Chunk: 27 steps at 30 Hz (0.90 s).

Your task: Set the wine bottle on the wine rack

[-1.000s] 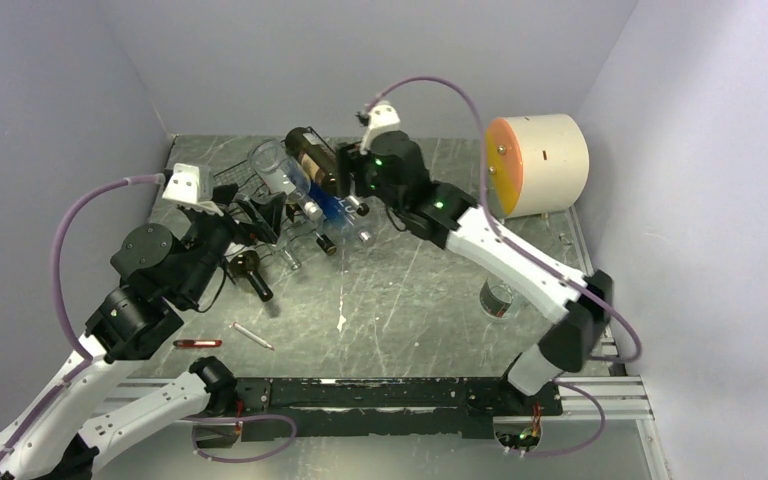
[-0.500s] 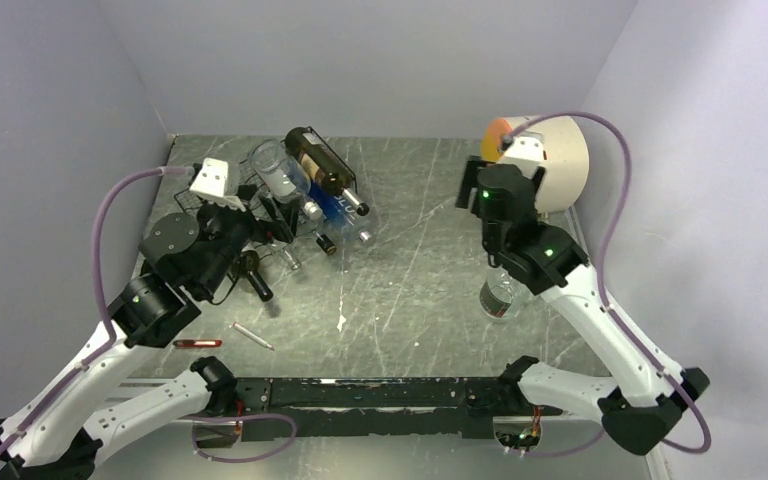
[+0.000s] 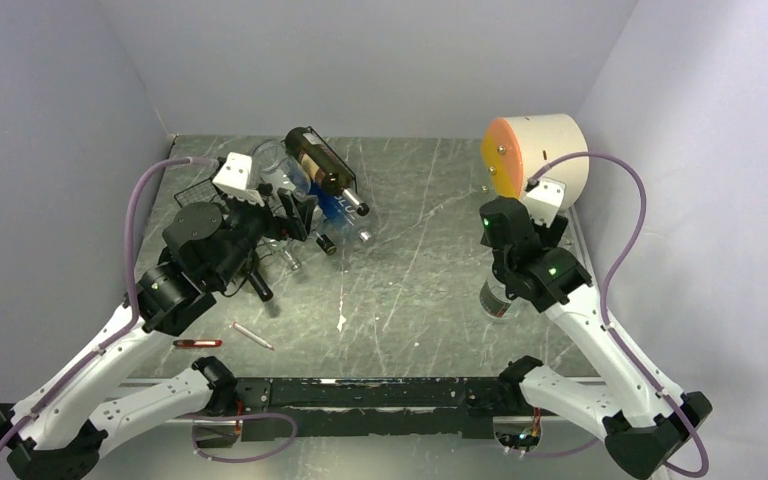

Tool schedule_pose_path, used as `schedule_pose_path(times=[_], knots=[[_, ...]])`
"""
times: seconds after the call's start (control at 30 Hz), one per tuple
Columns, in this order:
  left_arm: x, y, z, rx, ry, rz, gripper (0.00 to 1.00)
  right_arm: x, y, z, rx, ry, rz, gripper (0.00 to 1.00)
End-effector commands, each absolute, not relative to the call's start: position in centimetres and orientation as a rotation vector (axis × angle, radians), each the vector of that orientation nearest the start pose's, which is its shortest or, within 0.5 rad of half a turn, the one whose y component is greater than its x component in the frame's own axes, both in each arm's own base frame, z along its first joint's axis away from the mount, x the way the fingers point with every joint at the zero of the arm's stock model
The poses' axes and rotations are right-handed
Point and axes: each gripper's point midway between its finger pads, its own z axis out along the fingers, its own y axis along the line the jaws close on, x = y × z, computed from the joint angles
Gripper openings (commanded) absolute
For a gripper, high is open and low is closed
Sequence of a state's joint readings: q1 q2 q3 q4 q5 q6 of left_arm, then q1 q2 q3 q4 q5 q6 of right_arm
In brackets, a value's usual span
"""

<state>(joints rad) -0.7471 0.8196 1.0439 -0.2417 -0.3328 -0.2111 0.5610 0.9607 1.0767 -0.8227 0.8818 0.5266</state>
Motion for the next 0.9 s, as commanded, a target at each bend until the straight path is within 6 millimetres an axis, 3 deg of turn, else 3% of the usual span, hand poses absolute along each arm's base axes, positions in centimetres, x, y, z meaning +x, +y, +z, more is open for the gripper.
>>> schedule_pose_path(times=[0.0, 0.13, 0.3, 0.47, 0.63, 0.77, 0.87], knots=[[26.0, -18.3, 38.8, 0.174, 1.561, -0.534, 0.96, 25.0, 0.3, 24.8, 0.536, 1.937, -0.358, 0.79], [26.2, -18.6, 38.9, 0.183, 1.565, -0.534, 0.96, 25.1, -0.2, 24.2, 0.57, 1.93, -0.374, 0.79], [26.4, -18.6, 38.8, 0.18, 1.565, -0.531, 0.96, 24.8, -0.5, 22.1, 0.62, 1.957, -0.384, 0.75], [26.5, -18.9, 38.7, 0.189, 1.57, -0.534, 0.96, 24.6, -0.6, 21.2, 0.649, 1.947, -0.359, 0.61], [26.6, -19.1, 38.8, 0.194, 1.569, -0.534, 0.96, 24.5, -0.5, 20.5, 0.649, 1.967, -0.357, 0.55], [26.7, -19.0, 38.7, 0.194, 1.571, -0.53, 0.96, 25.0, 0.2, 20.9, 0.611, 1.982, -0.319, 0.41], [26.7, -19.1, 38.5, 0.193, 1.573, -0.529, 0.96, 26.2, 1.7, 22.2, 0.517, 1.987, -0.245, 0.27]])
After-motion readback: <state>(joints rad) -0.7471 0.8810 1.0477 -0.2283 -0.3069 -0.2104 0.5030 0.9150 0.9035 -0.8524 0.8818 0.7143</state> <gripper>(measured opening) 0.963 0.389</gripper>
